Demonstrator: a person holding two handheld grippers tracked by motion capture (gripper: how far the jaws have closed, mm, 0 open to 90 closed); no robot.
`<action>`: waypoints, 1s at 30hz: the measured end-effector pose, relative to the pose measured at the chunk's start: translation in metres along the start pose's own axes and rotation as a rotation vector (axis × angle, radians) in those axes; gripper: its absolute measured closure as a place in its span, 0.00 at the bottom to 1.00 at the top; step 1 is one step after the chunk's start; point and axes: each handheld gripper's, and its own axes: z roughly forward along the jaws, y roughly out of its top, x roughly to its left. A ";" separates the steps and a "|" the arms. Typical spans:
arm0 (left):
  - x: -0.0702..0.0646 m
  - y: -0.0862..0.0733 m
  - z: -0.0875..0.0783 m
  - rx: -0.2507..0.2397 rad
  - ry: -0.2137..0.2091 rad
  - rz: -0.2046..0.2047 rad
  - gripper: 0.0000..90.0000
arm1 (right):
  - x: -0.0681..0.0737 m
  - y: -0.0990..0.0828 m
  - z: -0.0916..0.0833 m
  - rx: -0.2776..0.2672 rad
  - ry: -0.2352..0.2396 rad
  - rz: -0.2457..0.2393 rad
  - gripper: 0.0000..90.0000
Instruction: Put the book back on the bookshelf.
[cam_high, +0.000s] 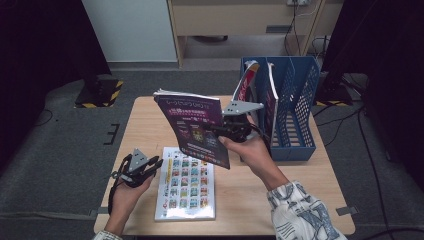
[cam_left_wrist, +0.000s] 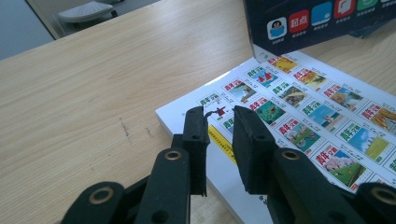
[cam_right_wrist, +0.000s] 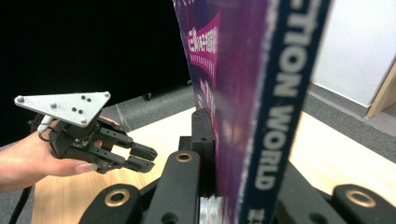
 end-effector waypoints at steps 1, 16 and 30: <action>0.000 0.000 0.000 0.002 0.000 0.002 0.83 | -0.001 0.000 -0.002 -0.003 -0.002 -0.001 0.94; 0.000 -0.002 0.001 0.015 0.003 0.014 0.83 | -0.008 -0.007 -0.034 -0.034 -0.038 0.020 0.94; 0.000 -0.004 0.001 0.019 0.004 0.015 0.83 | -0.016 -0.018 -0.064 -0.054 -0.066 0.039 0.94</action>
